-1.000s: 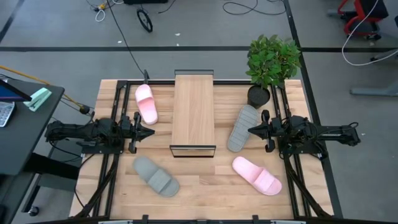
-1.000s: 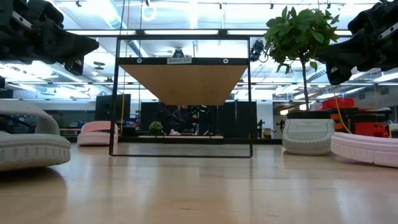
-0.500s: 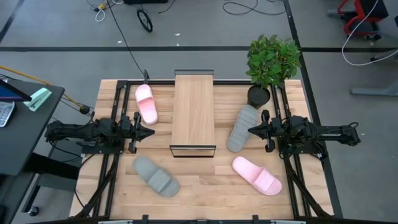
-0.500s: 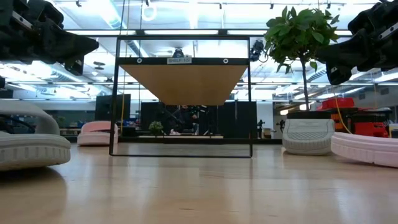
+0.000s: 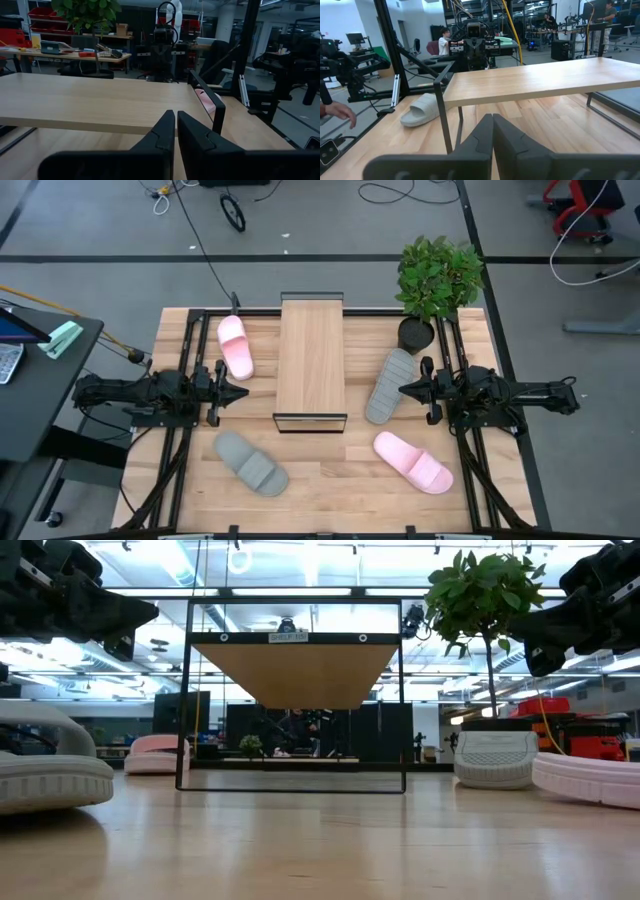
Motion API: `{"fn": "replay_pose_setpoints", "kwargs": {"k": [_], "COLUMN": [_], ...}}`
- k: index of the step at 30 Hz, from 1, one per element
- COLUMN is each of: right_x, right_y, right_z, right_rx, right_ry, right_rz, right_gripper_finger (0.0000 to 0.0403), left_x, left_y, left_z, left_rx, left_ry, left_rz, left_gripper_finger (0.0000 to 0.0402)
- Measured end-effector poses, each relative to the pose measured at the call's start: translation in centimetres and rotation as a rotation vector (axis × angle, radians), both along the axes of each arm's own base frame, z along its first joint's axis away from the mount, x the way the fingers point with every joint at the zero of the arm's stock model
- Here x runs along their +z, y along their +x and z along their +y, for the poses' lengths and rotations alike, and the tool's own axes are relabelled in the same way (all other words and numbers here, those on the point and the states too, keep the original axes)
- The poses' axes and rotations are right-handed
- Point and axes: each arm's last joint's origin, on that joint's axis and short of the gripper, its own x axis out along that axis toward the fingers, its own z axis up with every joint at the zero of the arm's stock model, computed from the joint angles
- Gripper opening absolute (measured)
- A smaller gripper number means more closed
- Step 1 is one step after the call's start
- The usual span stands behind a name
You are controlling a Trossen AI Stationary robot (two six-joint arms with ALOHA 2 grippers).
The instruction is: Pick and place slides into the shelf
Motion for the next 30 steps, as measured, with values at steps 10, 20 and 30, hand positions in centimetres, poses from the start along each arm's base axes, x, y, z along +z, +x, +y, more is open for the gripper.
{"fn": "replay_pose_setpoints", "kwargs": {"k": [10,20,30], "right_x": [0.0,0.01,0.0], "right_y": [0.0,0.0,0.0], "right_z": [0.0,0.0,0.0], "right_rx": [0.0,0.0,0.0], "right_ry": [0.0,0.0,0.0], "right_rz": [0.0,0.0,0.0], "right_gripper_finger": [0.0014,0.0014,0.0014], "left_x": [0.0,0.0,0.0], "left_y": [0.0,0.0,0.0], "left_z": [0.0,0.0,0.0], "left_rx": [0.0,0.0,0.0], "left_ry": [0.0,0.0,0.0], "left_rz": [0.0,0.0,0.0], "left_gripper_finger": [0.0038,0.0028,0.0034]}}
